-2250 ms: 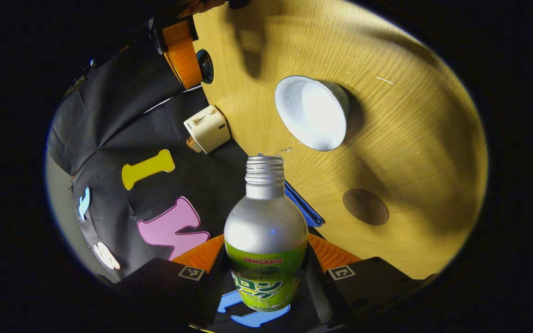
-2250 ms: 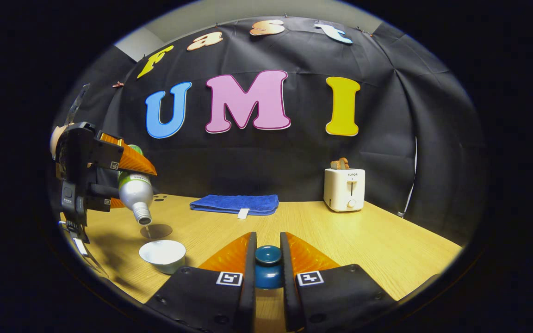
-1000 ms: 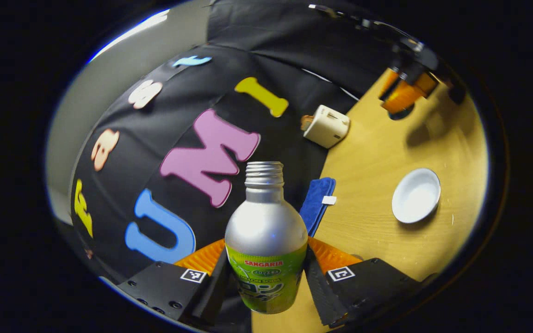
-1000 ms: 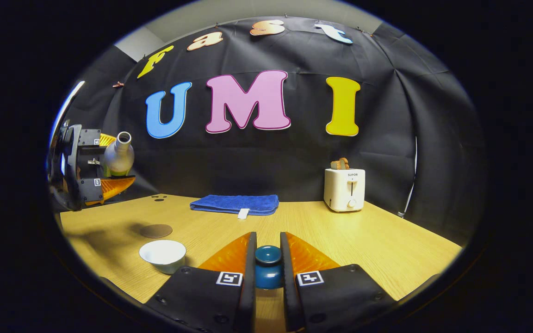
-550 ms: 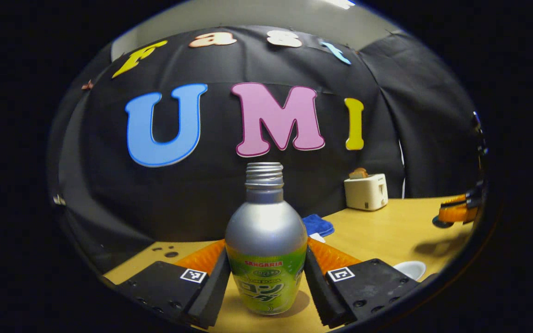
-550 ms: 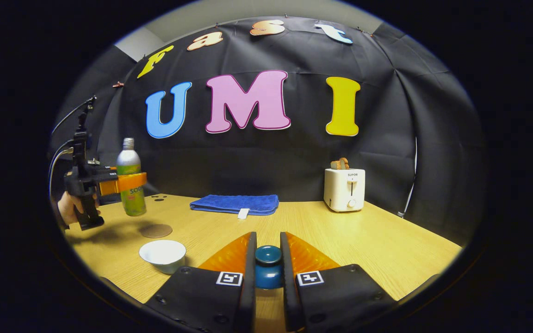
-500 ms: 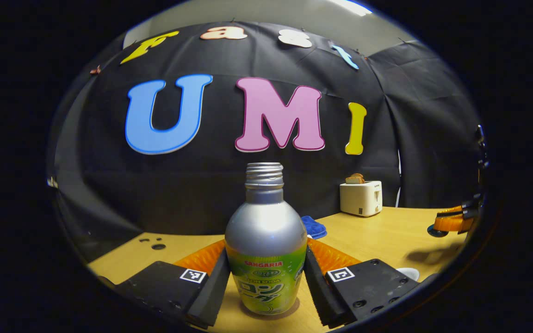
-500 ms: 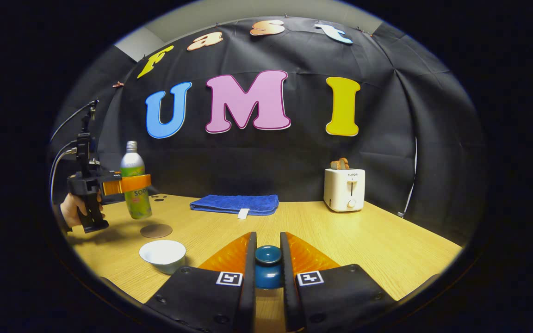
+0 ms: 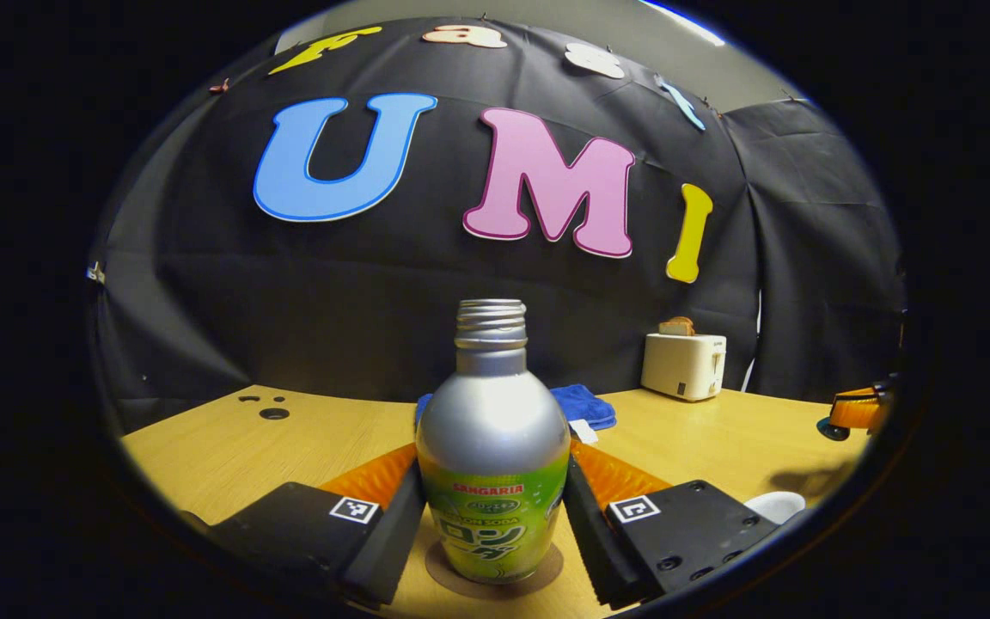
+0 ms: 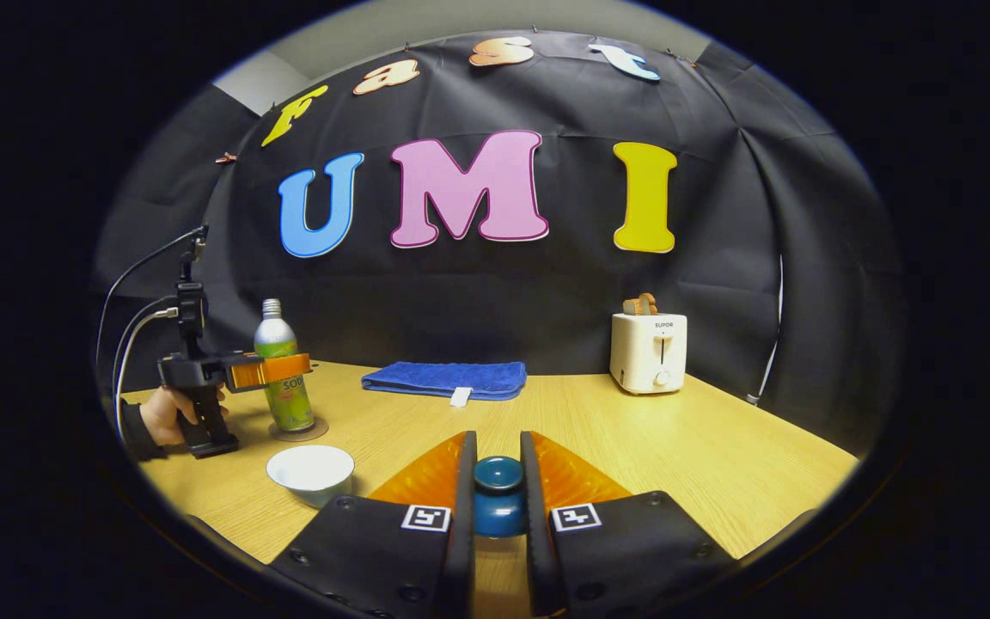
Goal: Open the teacup lid with one hand, grasp the water bottle and pour water into the teacup with the other hand; after pouring, place the water bottle on the coaster and then close the teacup lid.
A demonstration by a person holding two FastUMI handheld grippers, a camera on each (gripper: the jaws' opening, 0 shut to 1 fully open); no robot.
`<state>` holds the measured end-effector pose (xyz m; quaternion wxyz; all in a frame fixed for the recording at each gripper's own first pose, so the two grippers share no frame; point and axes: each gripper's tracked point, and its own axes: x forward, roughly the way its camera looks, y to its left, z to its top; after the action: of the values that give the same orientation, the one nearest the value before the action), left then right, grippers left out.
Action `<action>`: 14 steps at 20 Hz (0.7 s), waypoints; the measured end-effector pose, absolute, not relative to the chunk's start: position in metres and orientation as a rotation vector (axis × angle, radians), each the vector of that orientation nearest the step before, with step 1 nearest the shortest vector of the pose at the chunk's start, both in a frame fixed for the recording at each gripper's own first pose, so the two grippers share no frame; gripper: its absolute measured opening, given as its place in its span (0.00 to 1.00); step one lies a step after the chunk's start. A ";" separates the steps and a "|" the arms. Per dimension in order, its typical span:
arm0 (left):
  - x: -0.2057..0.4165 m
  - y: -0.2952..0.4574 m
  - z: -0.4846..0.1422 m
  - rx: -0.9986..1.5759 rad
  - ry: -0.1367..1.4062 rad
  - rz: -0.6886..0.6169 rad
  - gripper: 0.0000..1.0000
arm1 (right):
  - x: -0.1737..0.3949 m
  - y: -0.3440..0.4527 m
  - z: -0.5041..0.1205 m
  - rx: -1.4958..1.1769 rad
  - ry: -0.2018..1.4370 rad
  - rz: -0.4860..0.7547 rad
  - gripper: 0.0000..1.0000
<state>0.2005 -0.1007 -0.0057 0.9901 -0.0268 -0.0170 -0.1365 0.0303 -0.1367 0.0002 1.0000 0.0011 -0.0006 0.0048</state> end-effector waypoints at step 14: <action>0.144 -0.098 -0.015 0.009 -0.022 -0.281 0.98 | 0.031 -0.136 0.000 0.002 -0.002 0.009 0.28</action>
<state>0.1439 -0.0980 -0.0147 0.9900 0.0045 -0.0110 -0.1403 0.0310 -0.1362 -0.0002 1.0000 0.0009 -0.0010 0.0047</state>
